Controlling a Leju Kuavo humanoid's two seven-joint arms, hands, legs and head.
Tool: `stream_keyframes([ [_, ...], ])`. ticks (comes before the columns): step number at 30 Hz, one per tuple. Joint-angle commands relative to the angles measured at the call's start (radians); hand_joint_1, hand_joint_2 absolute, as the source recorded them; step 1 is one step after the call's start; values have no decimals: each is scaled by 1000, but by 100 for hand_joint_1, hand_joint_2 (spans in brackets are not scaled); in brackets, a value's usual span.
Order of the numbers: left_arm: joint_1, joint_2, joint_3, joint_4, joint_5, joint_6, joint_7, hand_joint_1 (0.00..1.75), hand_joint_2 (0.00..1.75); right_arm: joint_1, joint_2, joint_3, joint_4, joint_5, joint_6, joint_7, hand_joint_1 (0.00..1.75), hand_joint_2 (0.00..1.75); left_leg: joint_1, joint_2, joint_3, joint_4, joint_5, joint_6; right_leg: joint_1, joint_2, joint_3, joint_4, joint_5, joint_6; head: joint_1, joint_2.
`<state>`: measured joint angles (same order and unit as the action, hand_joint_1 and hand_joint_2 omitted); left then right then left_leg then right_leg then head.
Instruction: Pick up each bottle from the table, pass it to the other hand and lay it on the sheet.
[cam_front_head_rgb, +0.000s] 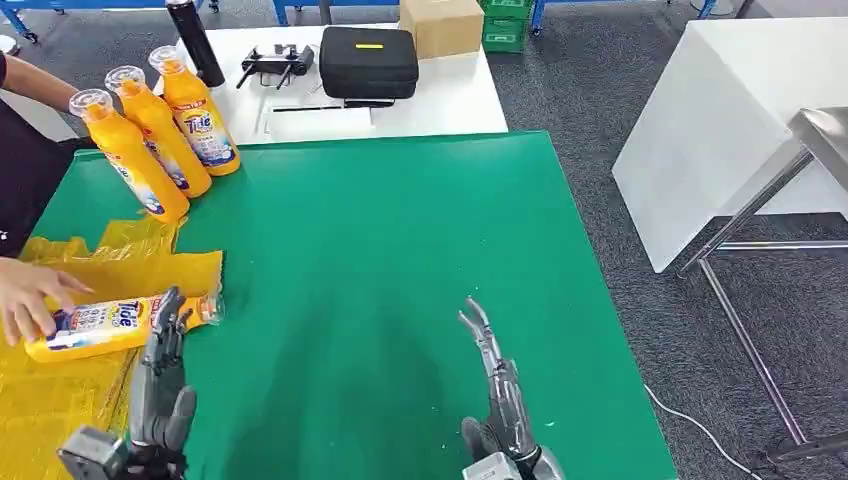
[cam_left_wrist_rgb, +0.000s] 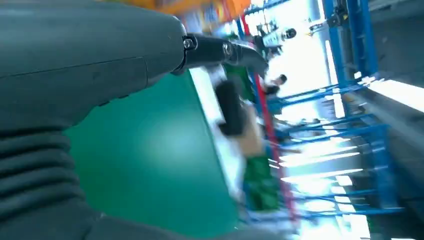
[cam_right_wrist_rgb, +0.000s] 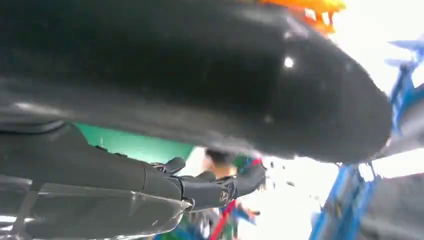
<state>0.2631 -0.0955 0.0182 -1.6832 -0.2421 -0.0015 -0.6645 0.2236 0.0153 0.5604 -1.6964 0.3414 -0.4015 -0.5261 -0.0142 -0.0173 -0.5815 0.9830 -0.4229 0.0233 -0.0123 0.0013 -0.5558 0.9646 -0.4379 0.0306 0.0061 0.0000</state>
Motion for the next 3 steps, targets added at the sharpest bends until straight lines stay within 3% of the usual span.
stream_keyframes([
  [1,98,13,-430,-68,122,175,-34,0,0,11,-36,100,43,-72,-109,-91,0,0,1,-3,2,0,-1,-1,0,-3,3,-1,-2,0,1,0],
  [3,70,47,-488,-82,137,213,-34,0,0,-6,-41,116,53,-70,-100,-82,0,0,1,-3,0,1,-1,-1,1,-3,2,0,-1,0,0,0],
])
